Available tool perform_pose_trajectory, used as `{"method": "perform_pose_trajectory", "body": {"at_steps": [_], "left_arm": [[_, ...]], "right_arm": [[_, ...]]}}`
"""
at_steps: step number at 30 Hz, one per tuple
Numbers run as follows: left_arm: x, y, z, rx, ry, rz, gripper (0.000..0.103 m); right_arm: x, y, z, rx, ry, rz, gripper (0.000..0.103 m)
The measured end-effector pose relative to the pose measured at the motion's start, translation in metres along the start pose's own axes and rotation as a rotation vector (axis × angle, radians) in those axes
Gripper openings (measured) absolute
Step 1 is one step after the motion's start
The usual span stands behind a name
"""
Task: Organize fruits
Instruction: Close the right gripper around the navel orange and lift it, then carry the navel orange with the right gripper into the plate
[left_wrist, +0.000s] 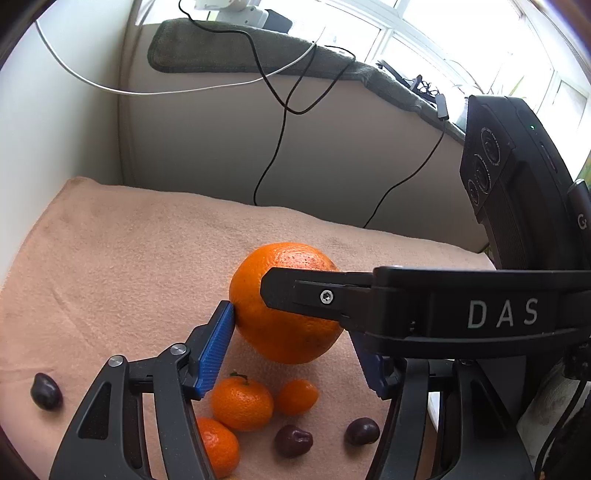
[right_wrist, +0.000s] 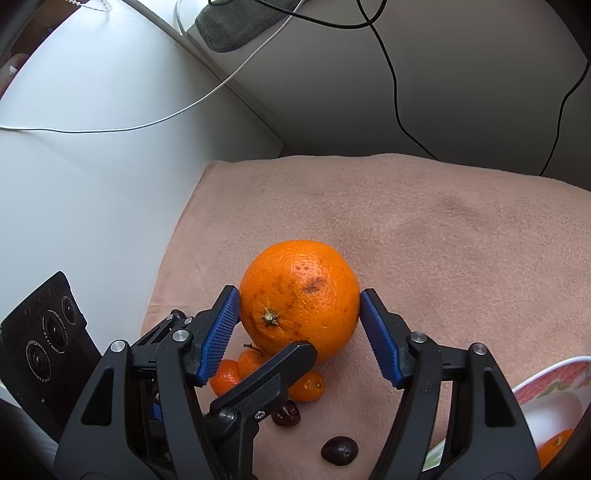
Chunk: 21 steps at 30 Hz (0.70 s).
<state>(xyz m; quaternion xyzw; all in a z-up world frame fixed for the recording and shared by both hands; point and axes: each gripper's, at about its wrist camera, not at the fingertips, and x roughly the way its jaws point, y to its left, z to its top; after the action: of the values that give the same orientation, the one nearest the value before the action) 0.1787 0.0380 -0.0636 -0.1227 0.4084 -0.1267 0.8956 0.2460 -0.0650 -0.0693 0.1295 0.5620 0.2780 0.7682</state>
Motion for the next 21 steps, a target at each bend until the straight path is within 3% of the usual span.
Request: {"method": "perform_pose_trajectory", "body": {"at_steps": [21], "left_arm": [[-0.026,-0.075,-0.024,0.087,-0.035,-0.061,0.062]], "right_arm": [[-0.084,-0.019,-0.051,0.016,-0.074,-0.023,0.07]]}}
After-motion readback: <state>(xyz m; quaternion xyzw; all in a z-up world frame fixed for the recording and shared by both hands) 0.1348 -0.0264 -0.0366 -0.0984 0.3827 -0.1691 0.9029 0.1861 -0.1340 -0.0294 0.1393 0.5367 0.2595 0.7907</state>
